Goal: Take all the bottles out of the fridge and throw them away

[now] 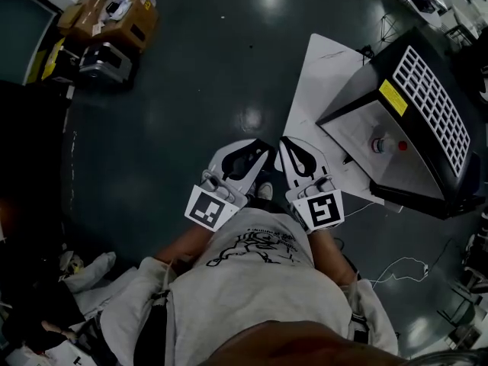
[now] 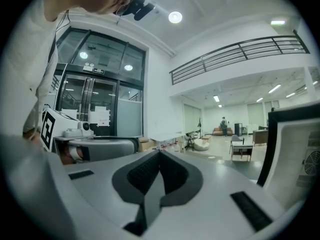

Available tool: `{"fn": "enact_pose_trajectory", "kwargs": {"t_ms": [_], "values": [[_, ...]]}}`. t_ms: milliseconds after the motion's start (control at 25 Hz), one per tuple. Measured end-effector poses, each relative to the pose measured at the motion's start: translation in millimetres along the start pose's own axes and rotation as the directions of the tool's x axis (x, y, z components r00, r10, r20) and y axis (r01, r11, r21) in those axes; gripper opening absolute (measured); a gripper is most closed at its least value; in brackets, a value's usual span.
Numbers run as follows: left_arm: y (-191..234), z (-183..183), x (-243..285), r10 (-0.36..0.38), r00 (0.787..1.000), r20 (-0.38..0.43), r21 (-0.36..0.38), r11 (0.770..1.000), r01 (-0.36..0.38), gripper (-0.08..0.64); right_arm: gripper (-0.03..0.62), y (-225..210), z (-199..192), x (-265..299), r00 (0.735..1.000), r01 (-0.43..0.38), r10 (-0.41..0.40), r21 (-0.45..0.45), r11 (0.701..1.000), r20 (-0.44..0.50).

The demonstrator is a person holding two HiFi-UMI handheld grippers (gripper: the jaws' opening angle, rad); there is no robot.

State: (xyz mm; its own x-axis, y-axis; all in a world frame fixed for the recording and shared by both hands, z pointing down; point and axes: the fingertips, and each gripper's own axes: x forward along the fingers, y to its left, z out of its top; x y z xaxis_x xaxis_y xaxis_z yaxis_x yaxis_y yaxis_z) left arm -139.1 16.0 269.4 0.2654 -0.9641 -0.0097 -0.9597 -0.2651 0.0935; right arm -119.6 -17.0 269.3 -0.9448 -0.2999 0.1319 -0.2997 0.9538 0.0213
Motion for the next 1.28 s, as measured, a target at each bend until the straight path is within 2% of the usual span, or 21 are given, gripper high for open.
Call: {"fn": "enact_pose_trajectory", "kwargs": {"t_ms": [320,680,800,1040,1280], "values": [[-4.3,13.1,0.0,-0.044,0.999,0.019,0.001,0.999,0.044,0.077,0.009,2.6,13.9,-4.0,1.000,0.028,-0.028,-0.015,0.999,0.014],[-22.4,16.1,7.3,-0.155,0.988,0.013,-0.006,0.988,0.155,0.074,0.009,-2.2,18.2,-25.0,0.992,0.127,-0.127,-0.009,0.992,0.008],[-28.5,17.2,11.8,-0.185,0.982,0.024,0.020,0.983,0.185,0.072,0.009,-6.7,14.3,-36.3,0.986,0.170,-0.170,-0.006,0.985,0.000],[-58.3,19.9,25.9,-0.282,0.956,0.079,0.017,0.959,0.282,0.057,0.009,-21.9,9.9,-65.3,0.967,0.256,-0.256,0.012,0.967,-0.004],[-92.8,15.3,40.4,-0.360,0.932,0.053,0.006,0.933,0.360,0.046,0.009,-35.4,5.5,-100.0,0.943,0.331,-0.331,0.019,0.943,-0.013]]}}
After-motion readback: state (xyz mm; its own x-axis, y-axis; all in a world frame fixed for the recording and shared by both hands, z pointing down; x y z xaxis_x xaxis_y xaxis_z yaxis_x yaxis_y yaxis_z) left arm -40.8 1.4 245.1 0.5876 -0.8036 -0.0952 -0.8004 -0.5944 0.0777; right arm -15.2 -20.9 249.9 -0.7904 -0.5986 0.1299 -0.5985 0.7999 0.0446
